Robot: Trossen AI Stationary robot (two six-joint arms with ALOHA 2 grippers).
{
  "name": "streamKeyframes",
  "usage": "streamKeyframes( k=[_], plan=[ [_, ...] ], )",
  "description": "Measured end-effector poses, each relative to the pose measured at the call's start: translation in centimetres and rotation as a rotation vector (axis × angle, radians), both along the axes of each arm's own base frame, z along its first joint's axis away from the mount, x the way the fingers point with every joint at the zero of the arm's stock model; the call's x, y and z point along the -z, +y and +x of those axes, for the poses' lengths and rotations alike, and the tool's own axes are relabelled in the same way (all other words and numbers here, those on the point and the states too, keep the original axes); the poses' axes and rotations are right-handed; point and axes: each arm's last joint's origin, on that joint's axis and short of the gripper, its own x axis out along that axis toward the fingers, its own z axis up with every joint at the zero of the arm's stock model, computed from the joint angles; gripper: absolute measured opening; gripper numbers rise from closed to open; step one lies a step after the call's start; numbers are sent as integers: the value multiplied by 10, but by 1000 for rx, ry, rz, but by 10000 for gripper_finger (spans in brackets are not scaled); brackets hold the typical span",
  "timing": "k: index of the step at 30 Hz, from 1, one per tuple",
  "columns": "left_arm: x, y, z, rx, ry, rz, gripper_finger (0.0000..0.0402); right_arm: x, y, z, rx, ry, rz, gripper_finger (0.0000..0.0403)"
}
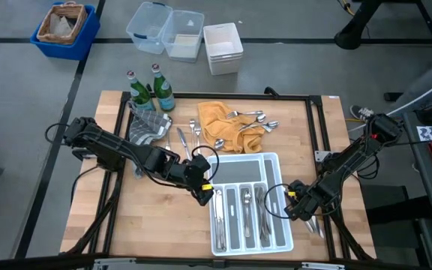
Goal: Sort silverware
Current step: Put the table knife into the silverware tray
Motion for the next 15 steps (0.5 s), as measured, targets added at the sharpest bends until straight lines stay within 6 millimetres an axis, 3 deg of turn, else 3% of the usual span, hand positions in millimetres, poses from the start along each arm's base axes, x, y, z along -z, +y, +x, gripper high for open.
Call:
streamKeyframes(
  k=[9,15],
  plan=[
    [0,0,0,-2,0,1,109,1,-1,-1,-20,2,-12,108],
    [0,1,0,-20,-5,6,109,1,-2,-1,-18,2,-31,59]
  ],
)
